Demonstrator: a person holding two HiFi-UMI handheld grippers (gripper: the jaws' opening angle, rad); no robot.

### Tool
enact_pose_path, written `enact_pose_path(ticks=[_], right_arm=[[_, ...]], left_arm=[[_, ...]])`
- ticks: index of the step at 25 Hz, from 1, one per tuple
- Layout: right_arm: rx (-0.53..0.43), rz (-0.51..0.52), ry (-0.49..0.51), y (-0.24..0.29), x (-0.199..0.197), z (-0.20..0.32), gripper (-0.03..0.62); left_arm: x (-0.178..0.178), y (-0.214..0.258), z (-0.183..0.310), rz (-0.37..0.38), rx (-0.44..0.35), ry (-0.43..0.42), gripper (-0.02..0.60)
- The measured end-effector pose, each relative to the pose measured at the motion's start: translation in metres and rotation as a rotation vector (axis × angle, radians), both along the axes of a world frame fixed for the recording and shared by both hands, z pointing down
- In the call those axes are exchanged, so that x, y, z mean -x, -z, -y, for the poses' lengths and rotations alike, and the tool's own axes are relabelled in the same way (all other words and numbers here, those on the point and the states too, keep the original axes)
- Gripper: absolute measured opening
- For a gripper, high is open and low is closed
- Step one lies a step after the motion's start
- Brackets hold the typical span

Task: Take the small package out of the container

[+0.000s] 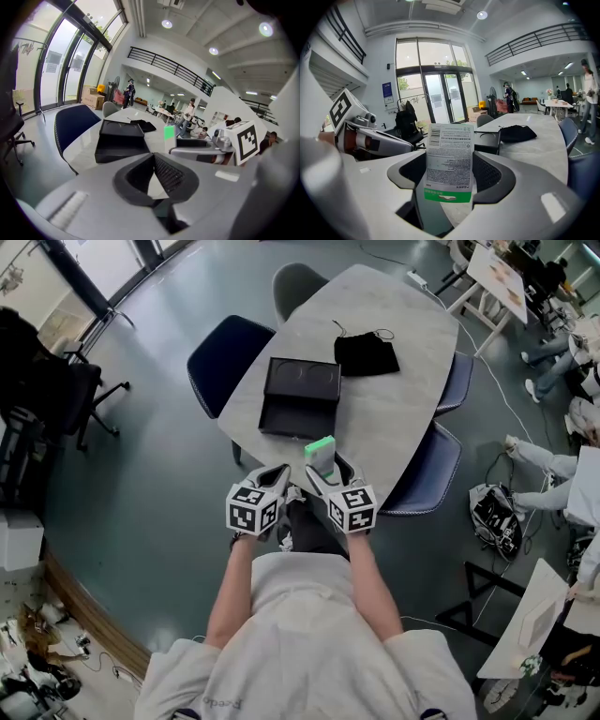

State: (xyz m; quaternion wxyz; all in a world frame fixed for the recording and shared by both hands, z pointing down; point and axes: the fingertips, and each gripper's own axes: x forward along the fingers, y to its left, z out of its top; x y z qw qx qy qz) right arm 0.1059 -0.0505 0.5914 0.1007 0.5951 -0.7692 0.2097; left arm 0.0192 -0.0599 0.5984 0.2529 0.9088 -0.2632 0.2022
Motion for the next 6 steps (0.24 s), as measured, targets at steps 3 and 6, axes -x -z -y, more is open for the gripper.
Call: enact_pose_path(ticks=[3,6], right_arm=[[0.001,0.003,-0.007,0.0006,0.0002,-0.0004,0.313],[0.006,0.009,-0.013,0.0003,0.0012,-0.0028,0.313]], left_arm=[[0.0024,0.0015,0.0,0.001,-0.001,0.002,0.052],[0.0053,0.0029,-0.0019,0.002,-0.002,0.004,0.052]])
